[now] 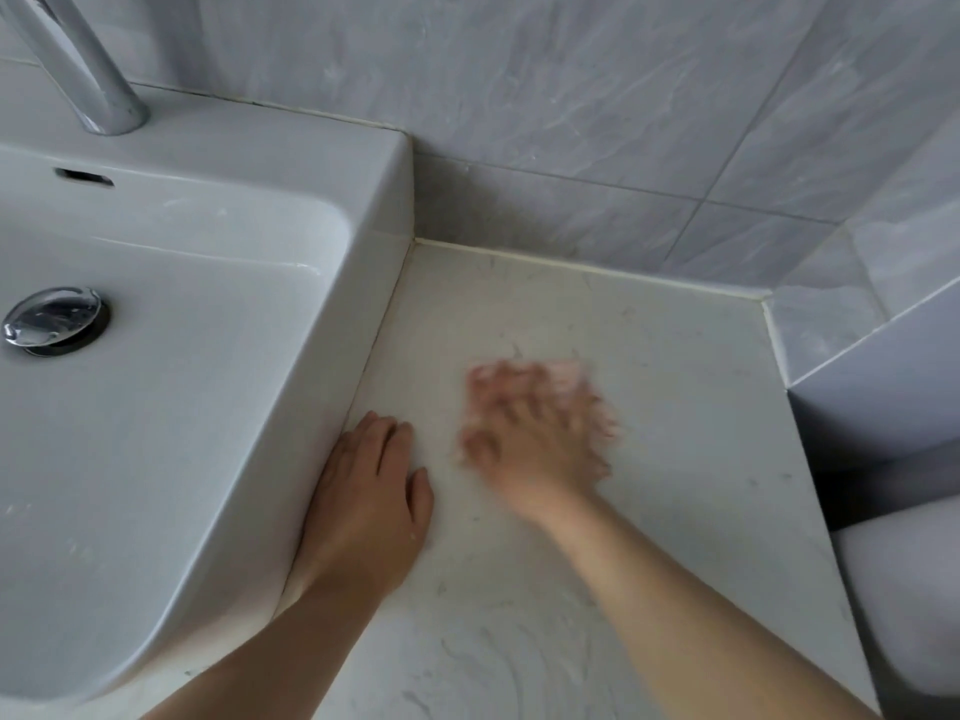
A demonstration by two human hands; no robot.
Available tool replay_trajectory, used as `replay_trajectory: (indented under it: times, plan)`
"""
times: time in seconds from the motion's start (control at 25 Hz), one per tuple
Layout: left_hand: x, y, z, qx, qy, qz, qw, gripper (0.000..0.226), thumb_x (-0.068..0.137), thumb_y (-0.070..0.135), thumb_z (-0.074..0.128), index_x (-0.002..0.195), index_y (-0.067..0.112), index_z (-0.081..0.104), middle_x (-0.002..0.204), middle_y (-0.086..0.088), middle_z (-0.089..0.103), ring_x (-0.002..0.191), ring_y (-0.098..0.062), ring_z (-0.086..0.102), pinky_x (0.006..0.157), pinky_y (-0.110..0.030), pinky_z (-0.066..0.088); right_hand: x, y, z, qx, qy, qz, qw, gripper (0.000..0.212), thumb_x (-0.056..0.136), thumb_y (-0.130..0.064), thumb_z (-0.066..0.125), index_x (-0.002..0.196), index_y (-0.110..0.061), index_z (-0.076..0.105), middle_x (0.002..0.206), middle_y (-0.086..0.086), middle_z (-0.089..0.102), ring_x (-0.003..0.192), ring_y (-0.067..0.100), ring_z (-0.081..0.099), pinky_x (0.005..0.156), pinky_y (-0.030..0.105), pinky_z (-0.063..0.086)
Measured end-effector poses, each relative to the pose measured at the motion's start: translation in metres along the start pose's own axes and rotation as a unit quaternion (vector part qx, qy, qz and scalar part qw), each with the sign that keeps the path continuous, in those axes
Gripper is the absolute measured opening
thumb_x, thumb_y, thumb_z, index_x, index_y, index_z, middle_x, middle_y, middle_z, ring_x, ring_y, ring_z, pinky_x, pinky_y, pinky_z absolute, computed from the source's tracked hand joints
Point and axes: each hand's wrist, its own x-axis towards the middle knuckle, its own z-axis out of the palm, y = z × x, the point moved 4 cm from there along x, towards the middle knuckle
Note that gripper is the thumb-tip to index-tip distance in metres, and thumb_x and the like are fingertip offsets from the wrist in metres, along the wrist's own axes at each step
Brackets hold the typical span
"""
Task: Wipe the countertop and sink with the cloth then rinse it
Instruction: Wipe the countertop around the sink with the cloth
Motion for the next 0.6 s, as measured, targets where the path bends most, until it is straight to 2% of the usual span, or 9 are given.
replay_trajectory:
  times: [0.08, 0.12, 0.2, 0.28, 0.36, 0.44, 0.52, 0.56, 0.6]
  plan:
    - [0.001, 0.000, 0.000, 0.005, -0.004, -0.002, 1.000, 0.049, 0.085, 0.028, 0.037, 0.113, -0.005, 0.062, 0.115, -0.023, 0.061, 0.109, -0.037, 0.058, 0.097, -0.045, 0.043, -0.004, -0.001, 0.002, -0.036, -0.018, -0.074, 0.996, 0.058, 0.098, -0.049, 0.025, 0.150, -0.040, -0.001, 0.160, -0.011, -0.004, 0.147, 0.018, -0.009, 0.113, 0.055, -0.013]
    - [0.001, -0.001, 0.000, 0.007, -0.005, -0.002, 1.000, 0.050, 0.085, 0.028, 0.036, 0.113, -0.005, 0.061, 0.115, -0.023, 0.061, 0.109, -0.038, 0.057, 0.097, -0.045, 0.043, -0.004, 0.028, -0.002, -0.059, 0.000, -0.052, 0.997, 0.058, 0.098, -0.049, 0.025, 0.150, -0.040, 0.000, 0.160, -0.010, -0.001, 0.147, 0.018, -0.005, 0.114, 0.055, -0.011]
    - [0.002, 0.000, -0.001, 0.010, -0.003, -0.002, 1.000, 0.050, 0.085, 0.028, 0.036, 0.113, -0.006, 0.061, 0.114, -0.024, 0.061, 0.108, -0.039, 0.057, 0.096, -0.046, 0.043, -0.002, 0.109, -0.014, -0.051, 0.045, 0.080, 0.994, 0.056, 0.097, -0.049, 0.023, 0.150, -0.040, 0.007, 0.160, -0.010, 0.005, 0.147, 0.018, 0.002, 0.115, 0.057, -0.003]
    - [0.003, 0.000, -0.001, 0.013, -0.001, -0.003, 1.000, 0.050, 0.085, 0.028, 0.036, 0.113, -0.006, 0.061, 0.114, -0.024, 0.061, 0.108, -0.039, 0.057, 0.096, -0.046, 0.043, -0.003, 0.167, -0.025, 0.022, 0.050, 0.225, 0.973, 0.056, 0.095, -0.049, 0.019, 0.149, -0.042, 0.007, 0.160, -0.010, 0.003, 0.147, 0.019, 0.001, 0.114, 0.058, -0.002]
    - [0.004, 0.000, -0.002, 0.010, 0.003, -0.004, 1.000, 0.051, 0.085, 0.029, 0.036, 0.112, -0.005, 0.061, 0.113, -0.024, 0.060, 0.108, -0.039, 0.057, 0.096, -0.045, 0.043, -0.001, 0.157, -0.029, 0.069, 0.048, 0.274, 0.958, 0.055, 0.097, -0.047, 0.021, 0.149, -0.041, 0.006, 0.161, -0.008, 0.000, 0.147, 0.022, -0.003, 0.112, 0.060, -0.006]
    - [0.003, 0.000, -0.003, 0.006, 0.008, -0.001, 1.000, 0.050, 0.085, 0.029, 0.036, 0.112, -0.005, 0.061, 0.113, -0.023, 0.060, 0.108, -0.038, 0.057, 0.095, -0.044, 0.043, -0.011, 0.103, -0.016, 0.028, 0.045, 0.159, 0.986, 0.054, 0.096, -0.046, 0.028, 0.149, -0.038, 0.019, 0.160, -0.005, 0.010, 0.147, 0.024, 0.006, 0.113, 0.059, -0.004]
    - [0.003, 0.000, -0.003, 0.008, 0.008, -0.002, 1.000, 0.050, 0.085, 0.028, 0.036, 0.111, -0.006, 0.061, 0.112, -0.023, 0.060, 0.107, -0.038, 0.057, 0.095, -0.044, 0.044, -0.050, 0.060, 0.004, -0.026, 0.076, -0.006, 0.997, 0.054, 0.088, -0.048, 0.033, 0.140, -0.035, 0.042, 0.151, -0.003, 0.037, 0.140, 0.026, 0.033, 0.112, 0.057, 0.013]
    - [0.003, 0.000, -0.003, 0.011, 0.005, -0.003, 1.000, 0.050, 0.085, 0.029, 0.036, 0.111, -0.006, 0.061, 0.112, -0.023, 0.060, 0.106, -0.039, 0.057, 0.095, -0.044, 0.044, -0.055, 0.066, 0.005, -0.046, 0.086, -0.035, 0.995, 0.058, 0.084, -0.050, 0.030, 0.138, -0.034, 0.046, 0.147, -0.004, 0.044, 0.135, 0.026, 0.041, 0.110, 0.057, 0.021]
    - [0.003, -0.001, -0.002, 0.013, 0.001, -0.005, 1.000, 0.051, 0.084, 0.029, 0.036, 0.111, -0.006, 0.061, 0.112, -0.023, 0.060, 0.106, -0.039, 0.058, 0.095, -0.044, 0.044, -0.045, 0.087, -0.002, -0.053, 0.072, -0.033, 0.995, 0.061, 0.084, -0.051, 0.025, 0.140, -0.036, 0.042, 0.148, -0.006, 0.041, 0.137, 0.023, 0.037, 0.110, 0.057, 0.021]
